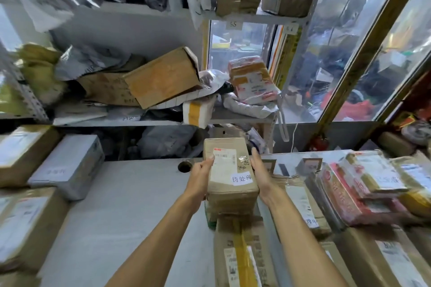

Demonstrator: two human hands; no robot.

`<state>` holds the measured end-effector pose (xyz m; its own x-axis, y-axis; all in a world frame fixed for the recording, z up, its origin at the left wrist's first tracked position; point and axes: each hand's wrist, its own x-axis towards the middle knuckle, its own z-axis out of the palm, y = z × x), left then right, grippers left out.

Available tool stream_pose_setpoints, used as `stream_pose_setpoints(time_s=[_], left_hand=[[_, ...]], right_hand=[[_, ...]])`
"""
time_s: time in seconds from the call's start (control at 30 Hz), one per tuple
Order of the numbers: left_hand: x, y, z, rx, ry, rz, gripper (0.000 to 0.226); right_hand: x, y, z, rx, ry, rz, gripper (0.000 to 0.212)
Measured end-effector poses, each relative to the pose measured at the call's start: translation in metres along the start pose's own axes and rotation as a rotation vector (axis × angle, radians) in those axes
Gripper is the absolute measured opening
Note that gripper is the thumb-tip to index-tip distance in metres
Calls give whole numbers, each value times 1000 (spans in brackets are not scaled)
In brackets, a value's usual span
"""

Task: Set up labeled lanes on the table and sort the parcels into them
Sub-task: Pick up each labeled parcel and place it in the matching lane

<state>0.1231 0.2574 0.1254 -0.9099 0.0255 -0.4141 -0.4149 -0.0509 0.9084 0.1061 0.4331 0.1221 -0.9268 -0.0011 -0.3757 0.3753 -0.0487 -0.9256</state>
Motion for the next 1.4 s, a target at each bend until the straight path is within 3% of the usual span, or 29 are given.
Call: stream_pose_setpoints(time_s=[0.07,0.23,0.33,0.5,0.63,0.73,1.07,1.4], left_hand=[[8,-5,6,30,-3,-25,55],[15,-30,17,61,-43,-116,53],[19,-43,21,87,-43,-90,72],[39,-62,23,96,-9,-83,101],[4,-38,22,108,41,-19,60],[-8,-42,1,226,201,39,60],[-90,-53,-164,639,673,199,64],[-247,-97,-371,627,907,165,69]], right_hand=[[8,5,-8,-26,13,25,55],[37,59,-27,-176,-21,80,99],[81,108,-45,-216,-51,110,120],[43,68,-22,-295,-24,146,113],[6,42,-6,-576,121,41,82],[-2,37,11,-798,137,-114,79],[-47,40,190,-1070,-43,-474,82],[-171,85,407,-1111,-309,-591,85]])
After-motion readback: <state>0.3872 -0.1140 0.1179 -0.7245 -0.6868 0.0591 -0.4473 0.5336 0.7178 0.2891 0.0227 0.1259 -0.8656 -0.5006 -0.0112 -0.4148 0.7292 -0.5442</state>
